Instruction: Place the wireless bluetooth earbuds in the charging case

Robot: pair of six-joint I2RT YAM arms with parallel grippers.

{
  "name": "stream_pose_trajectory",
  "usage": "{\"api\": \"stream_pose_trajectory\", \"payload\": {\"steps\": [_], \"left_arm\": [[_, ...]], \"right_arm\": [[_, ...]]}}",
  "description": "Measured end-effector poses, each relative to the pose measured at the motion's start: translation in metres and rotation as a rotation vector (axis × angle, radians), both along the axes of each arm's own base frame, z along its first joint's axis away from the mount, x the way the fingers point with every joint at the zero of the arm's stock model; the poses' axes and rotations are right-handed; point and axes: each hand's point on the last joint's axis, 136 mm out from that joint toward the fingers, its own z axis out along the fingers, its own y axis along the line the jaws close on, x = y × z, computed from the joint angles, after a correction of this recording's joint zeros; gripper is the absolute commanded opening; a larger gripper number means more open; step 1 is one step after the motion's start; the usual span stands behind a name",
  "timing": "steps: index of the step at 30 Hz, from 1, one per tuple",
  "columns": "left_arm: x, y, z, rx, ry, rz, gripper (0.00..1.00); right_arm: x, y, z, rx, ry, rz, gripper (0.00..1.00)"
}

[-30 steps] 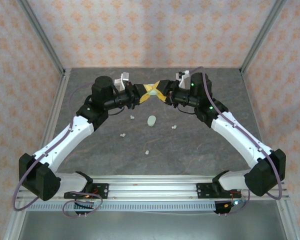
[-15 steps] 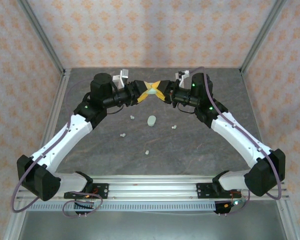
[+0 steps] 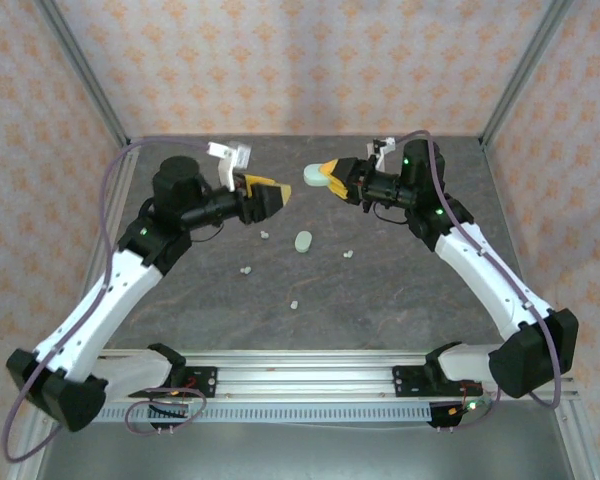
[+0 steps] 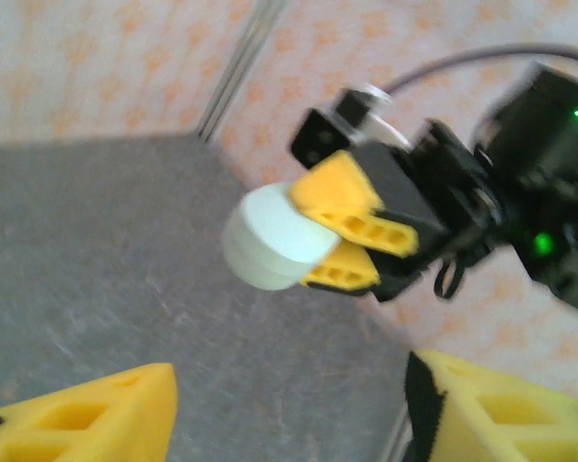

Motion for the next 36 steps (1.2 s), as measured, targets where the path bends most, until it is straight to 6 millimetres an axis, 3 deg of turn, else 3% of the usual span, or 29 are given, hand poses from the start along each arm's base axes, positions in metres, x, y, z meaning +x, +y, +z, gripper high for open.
{"api": "stream_pose_trajectory", "payload": {"steps": [5, 11, 14, 26, 36], "left_arm": [[-0.017, -0.008, 0.006, 0.144, -0.269, -0.133, 0.67], [-0.009, -0.020, -0.029, 0.200, -0.330, -0.207, 0.69], [-0.006, -0.027, -0.036, 0.209, -0.348, -0.232, 0.69], [0.005, -0.049, -0.041, 0.204, -0.428, -0.280, 0.67], [0.013, -0.060, -0.026, 0.105, -0.449, -0.288, 0.57]], "right_arm": [[-0.011, 0.002, 0.000, -0.028, 0.003, 0.056, 0.13], [-0.020, 0.002, -0.003, -0.039, 0.015, 0.087, 0.13], [-0.022, 0.002, -0.002, -0.038, 0.011, 0.096, 0.13], [-0.030, 0.004, -0.001, -0.028, 0.017, 0.137, 0.13], [-0.037, 0.005, 0.005, -0.011, 0.005, 0.173, 0.13]]}}
